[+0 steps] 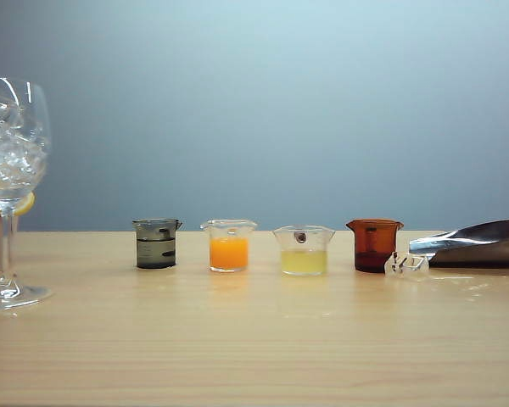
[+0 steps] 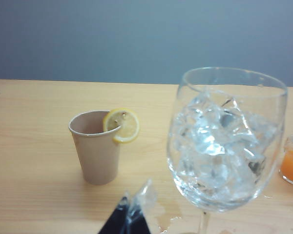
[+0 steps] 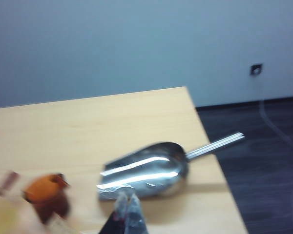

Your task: Pick up the ice scoop on the desk filled with ice cubes, pour the ice into the goblet, and finally put the scoop back on the table.

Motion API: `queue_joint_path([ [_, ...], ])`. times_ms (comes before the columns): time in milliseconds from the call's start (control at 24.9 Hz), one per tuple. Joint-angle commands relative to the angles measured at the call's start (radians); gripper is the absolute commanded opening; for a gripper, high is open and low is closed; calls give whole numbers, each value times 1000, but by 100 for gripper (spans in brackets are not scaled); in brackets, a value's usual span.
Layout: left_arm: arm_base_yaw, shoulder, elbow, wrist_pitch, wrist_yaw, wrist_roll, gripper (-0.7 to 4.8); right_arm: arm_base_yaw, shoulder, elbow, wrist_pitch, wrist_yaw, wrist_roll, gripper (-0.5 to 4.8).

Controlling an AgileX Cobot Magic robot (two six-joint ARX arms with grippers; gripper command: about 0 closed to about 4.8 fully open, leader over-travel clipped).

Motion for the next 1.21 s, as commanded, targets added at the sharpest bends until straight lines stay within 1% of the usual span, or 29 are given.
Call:
queue_joint_path([
  [40, -1, 0, 3, 11, 0, 4, -1, 44, -98, -101, 23, 84, -118, -1],
  [121, -1, 0, 3, 11, 0, 3, -1, 66, -159, -159, 25, 102, -120, -1],
  [241, -1, 0, 3, 11, 0, 3, -1, 87, -232, -225, 34, 103, -119, -1],
  [402, -1, 0, 3, 11, 0, 3, -1, 92, -314, -286, 69, 116, -119, -1],
  [522, -1, 0, 3, 10, 0, 3, -1, 92, -310, -315, 141, 117, -119, -1],
  [763, -1, 0, 3, 5, 0, 4, -1, 91, -310, -314, 173, 117, -119, -1],
  [1205, -1, 0, 3, 5, 0, 3, -1, 91, -310, -314, 171, 117, -119, -1],
])
